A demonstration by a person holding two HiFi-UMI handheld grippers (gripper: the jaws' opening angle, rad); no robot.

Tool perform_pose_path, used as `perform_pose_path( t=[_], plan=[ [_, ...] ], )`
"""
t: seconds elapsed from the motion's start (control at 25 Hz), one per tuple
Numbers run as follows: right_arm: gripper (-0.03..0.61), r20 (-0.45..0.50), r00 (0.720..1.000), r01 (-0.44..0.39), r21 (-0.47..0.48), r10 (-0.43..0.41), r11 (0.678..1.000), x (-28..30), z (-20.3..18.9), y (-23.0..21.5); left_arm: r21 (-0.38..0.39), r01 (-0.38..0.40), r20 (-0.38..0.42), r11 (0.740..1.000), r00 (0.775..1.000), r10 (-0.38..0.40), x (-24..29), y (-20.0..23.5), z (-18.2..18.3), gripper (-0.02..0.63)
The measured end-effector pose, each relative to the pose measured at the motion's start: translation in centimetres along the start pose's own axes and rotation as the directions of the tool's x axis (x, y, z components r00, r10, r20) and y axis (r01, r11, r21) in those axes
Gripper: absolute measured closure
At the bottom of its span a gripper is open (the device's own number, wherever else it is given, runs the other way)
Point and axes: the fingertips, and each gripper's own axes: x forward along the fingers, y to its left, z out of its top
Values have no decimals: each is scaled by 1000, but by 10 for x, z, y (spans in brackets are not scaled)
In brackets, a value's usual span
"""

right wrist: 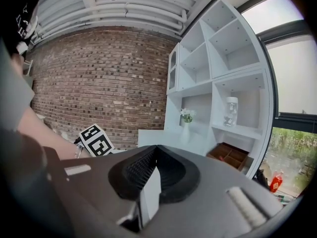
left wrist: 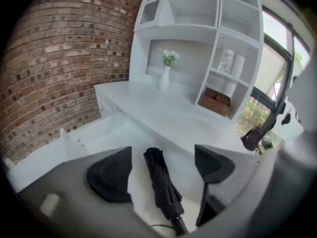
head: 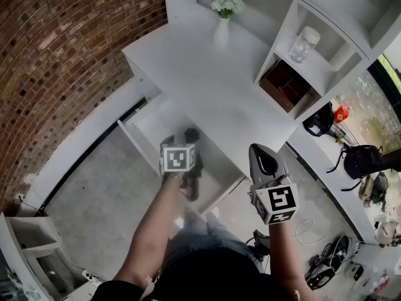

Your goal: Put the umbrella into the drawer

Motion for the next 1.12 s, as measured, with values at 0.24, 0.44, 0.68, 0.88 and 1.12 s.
perform_pose_path(
  t=[0.24, 0.44, 0.68, 0.88, 1.12],
  plan=[
    [577, 52, 999, 2, -3, -2, 1000, -10, 22, -4, -4, 61, 91, 998, 994, -60, -42, -10, 27, 218],
    [577, 104, 995, 14, -7, -13, 1000, -22, 37, -6, 61, 65, 168, 996, 983, -74, -77, -13, 47, 218],
    [577, 152, 988, 20, -38, -14, 999, -30, 59, -4, 196, 74, 290, 978, 948, -130, -123, -19, 79, 219],
    [577, 178, 984, 26, -48, -17, 998, -35, 75, -5, 254, 32, 430, 967, 892, -143, -172, -14, 107, 221],
    [577, 231, 972, 46, -48, -34, 998, -42, 97, -6, 262, -1, 580, 965, 799, -157, -222, -6, 133, 222]
  ],
)
